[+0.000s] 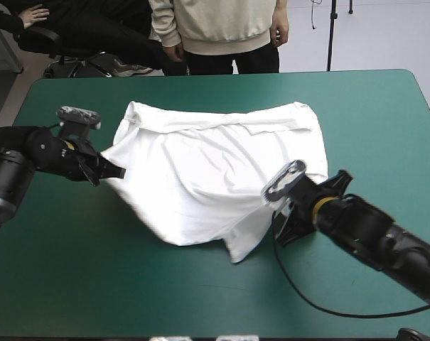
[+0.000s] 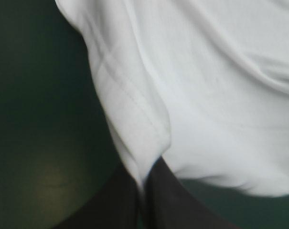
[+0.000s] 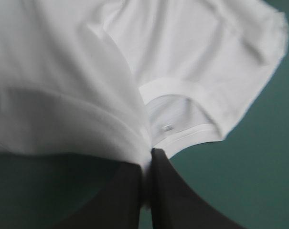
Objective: Fold the cloth
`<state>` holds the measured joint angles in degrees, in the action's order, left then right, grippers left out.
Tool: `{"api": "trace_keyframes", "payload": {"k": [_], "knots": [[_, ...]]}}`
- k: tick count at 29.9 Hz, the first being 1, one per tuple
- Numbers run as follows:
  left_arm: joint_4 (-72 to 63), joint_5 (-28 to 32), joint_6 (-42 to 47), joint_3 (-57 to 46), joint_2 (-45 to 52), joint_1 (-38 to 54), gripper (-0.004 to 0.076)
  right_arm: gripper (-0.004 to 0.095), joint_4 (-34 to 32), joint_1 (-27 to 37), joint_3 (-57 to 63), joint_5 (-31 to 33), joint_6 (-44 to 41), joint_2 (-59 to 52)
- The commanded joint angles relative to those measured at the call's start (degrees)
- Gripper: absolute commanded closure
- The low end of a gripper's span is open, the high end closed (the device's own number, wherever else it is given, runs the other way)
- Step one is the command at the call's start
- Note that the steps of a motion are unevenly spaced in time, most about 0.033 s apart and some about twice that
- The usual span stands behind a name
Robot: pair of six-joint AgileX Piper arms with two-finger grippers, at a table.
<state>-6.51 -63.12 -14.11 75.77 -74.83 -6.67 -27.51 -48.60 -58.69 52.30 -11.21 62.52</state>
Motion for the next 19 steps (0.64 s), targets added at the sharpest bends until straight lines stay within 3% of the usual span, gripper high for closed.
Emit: {"api": "trace_keyframes", "payload": {"k": [1,5,11,19], "knots": [[-3.1,0.8,-0.3,8.4,4.7,-0.2,0.0741,0.0908,-2.7,5.0,-7.3,-1.7,3.2,-4.8],[-5.2,0.8,-1.4,17.3,5.6,-0.2,0.0741,0.0908,-2.7,8.4,-16.9,-1.2,8.5,-5.7],[-5.2,3.0,-2.2,32.1,5.6,-0.2,0.0741,0.0908,-2.7,8.6,-33.0,-1.4,12.5,-5.7],[-5.2,10.2,-2.5,52.0,5.6,-0.2,0.0741,0.0908,-1.6,8.6,-52.1,-2.9,17.2,-5.7]]}}
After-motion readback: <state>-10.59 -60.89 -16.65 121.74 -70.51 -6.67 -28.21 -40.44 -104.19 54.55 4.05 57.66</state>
